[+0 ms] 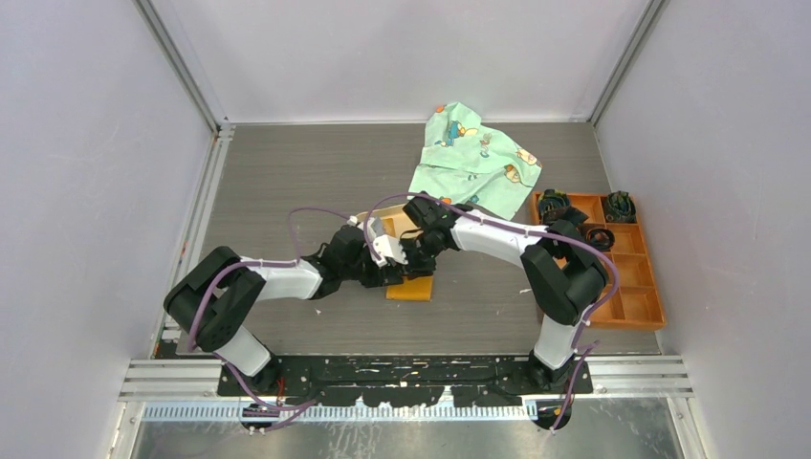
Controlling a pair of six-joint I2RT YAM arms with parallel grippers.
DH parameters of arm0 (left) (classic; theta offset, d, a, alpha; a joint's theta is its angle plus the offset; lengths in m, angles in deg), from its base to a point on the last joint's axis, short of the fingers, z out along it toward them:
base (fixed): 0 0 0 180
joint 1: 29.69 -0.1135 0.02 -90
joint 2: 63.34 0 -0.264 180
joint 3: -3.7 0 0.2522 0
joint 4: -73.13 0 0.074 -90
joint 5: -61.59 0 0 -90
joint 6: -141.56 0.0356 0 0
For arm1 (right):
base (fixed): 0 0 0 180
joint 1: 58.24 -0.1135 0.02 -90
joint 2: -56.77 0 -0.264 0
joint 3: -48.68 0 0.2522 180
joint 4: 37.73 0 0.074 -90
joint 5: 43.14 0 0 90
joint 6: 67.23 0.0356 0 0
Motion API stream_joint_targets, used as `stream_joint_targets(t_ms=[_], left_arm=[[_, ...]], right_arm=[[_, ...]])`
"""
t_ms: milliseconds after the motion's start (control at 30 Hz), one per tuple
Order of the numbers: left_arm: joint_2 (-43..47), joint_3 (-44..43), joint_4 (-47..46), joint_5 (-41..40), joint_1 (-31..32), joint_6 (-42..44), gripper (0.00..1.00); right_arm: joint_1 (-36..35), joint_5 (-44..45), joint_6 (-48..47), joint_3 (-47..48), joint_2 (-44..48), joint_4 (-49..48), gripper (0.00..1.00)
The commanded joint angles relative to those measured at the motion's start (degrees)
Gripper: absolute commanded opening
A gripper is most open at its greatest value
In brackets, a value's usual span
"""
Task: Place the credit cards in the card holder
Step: Close the card holder at the center of the board.
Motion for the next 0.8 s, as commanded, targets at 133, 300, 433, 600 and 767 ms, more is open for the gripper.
stream_joint_targets(t_ms=[133, 300, 433, 600, 767], left_arm=[[-1.0, -0.6, -1.4, -0.4, -0.3, 0.4, 0.0], [-1.1, -0.5, -1.5, -0.3, -0.3, 0.3, 0.0], [-1.1, -0.5, -1.5, -0.3, -0.4, 0.3, 0.0], [-1.0, 0.0, -1.8, -0.3, -0.5, 0.2, 0.0], [-1.1, 0.2, -2.0, -0.2, -0.6, 0.1, 0.0]], right_arm=[[-0.2, 0.8, 0.5, -0.2, 1.4, -3.2, 0.42], [-0.3, 1.8, -0.9, -0.3, 0.1, -1.4, 0.42], [-0.3, 1.5, -2.0, 0.3, -1.0, 1.1, 0.41], [-0.2, 0.8, -2.8, 1.6, -2.2, 3.6, 0.35], [-0.1, 0.2, -2.6, 1.9, -1.7, 4.1, 0.26]])
